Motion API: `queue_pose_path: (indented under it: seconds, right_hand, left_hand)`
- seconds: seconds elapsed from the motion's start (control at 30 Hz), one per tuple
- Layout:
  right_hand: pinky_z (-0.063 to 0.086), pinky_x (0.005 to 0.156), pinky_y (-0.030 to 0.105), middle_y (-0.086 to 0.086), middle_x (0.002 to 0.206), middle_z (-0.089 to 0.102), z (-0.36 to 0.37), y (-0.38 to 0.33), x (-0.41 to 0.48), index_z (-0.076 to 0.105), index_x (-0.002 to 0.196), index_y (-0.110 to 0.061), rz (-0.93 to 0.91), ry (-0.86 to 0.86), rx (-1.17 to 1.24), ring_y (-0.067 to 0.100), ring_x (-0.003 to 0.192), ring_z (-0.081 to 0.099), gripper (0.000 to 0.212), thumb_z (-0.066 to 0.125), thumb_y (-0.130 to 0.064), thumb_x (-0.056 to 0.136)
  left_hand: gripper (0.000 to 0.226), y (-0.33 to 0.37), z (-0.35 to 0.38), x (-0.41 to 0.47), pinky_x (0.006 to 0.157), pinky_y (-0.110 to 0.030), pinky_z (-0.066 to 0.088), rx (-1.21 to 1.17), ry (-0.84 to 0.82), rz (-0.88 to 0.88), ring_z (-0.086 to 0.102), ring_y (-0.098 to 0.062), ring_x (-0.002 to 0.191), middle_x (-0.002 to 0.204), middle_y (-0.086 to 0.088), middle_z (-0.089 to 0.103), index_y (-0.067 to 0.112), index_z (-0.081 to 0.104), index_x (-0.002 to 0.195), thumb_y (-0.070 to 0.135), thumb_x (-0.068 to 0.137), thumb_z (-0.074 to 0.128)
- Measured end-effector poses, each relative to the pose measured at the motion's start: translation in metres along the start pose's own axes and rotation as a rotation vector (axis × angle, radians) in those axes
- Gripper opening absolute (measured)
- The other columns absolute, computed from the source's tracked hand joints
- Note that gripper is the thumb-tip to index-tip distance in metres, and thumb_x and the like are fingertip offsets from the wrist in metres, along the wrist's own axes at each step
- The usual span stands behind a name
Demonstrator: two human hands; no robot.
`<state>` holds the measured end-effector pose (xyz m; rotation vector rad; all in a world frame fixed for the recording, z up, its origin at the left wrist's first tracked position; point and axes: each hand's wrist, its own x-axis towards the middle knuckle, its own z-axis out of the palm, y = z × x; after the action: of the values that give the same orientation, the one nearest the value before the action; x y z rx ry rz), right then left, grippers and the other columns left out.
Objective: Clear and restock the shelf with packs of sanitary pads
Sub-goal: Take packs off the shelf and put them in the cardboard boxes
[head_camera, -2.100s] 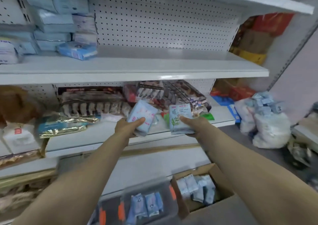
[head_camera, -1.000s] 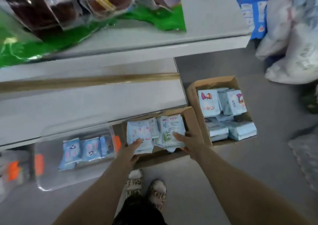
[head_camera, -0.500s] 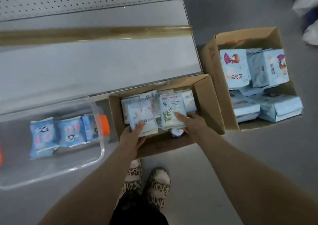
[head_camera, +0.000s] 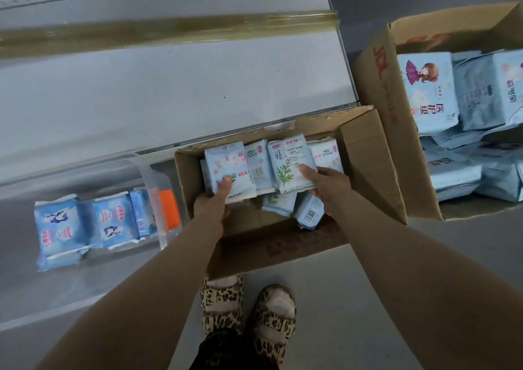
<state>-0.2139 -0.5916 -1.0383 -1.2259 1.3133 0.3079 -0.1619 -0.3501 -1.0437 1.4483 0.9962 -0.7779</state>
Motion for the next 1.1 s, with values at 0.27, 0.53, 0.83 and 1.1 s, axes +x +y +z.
queue_pose_path:
  seconds: [0.27, 0.53, 0.83, 1.1]
  right_hand:
    - [0.056, 0.095, 0.045, 0.006, 0.104, 0.073, 0.015, -0.005, 0.004, 0.069, 0.123, -0.013, -0.022, 0.047, -0.138, 0.024, 0.097, 0.069, 0.045, 0.077, -0.039, 0.086]
    - [0.051, 0.080, 0.036, 0.006, 0.090, 0.061, 0.014, -0.026, -0.051, 0.061, 0.119, -0.005, 0.038, 0.137, -0.342, 0.027, 0.096, 0.060, 0.036, 0.062, -0.034, 0.097]
    - [0.054, 0.085, 0.037, 0.011, 0.131, 0.058, -0.008, -0.113, -0.197, 0.045, 0.147, -0.016, -0.076, 0.143, -0.464, 0.022, 0.101, 0.060, 0.064, 0.069, -0.038, 0.092]
    - [0.044, 0.096, 0.027, 0.006, 0.141, 0.052, -0.027, -0.230, -0.380, 0.042, 0.148, -0.021, -0.526, 0.014, -0.806, 0.022, 0.125, 0.053, 0.070, 0.074, -0.035, 0.088]
  left_hand:
    - [0.045, -0.001, -0.004, 0.002, 0.092, -0.038, 0.057, -0.099, 0.002, -0.021, 0.065, -0.021, 0.106, 0.114, -0.006, 0.066, 0.010, 0.059, 0.122, 0.028, 0.085, 0.077]
    - [0.032, 0.025, -0.020, -0.034, 0.096, -0.040, 0.053, 0.162, 0.005, -0.065, 0.059, -0.018, 0.089, 0.099, -0.004, 0.063, 0.017, 0.060, 0.092, 0.044, 0.084, 0.076]
    - [0.025, 0.119, -0.042, -0.154, 0.084, -0.043, 0.060, 0.296, -0.100, 0.082, 0.073, -0.026, 0.088, 0.103, -0.014, 0.074, 0.010, 0.069, 0.093, 0.027, 0.081, 0.083]
    - [0.071, 0.241, -0.088, -0.337, 0.092, -0.029, 0.048, 0.595, -0.073, 0.505, 0.059, -0.025, 0.109, 0.134, -0.013, 0.056, 0.017, 0.053, 0.137, 0.021, 0.074, 0.088]
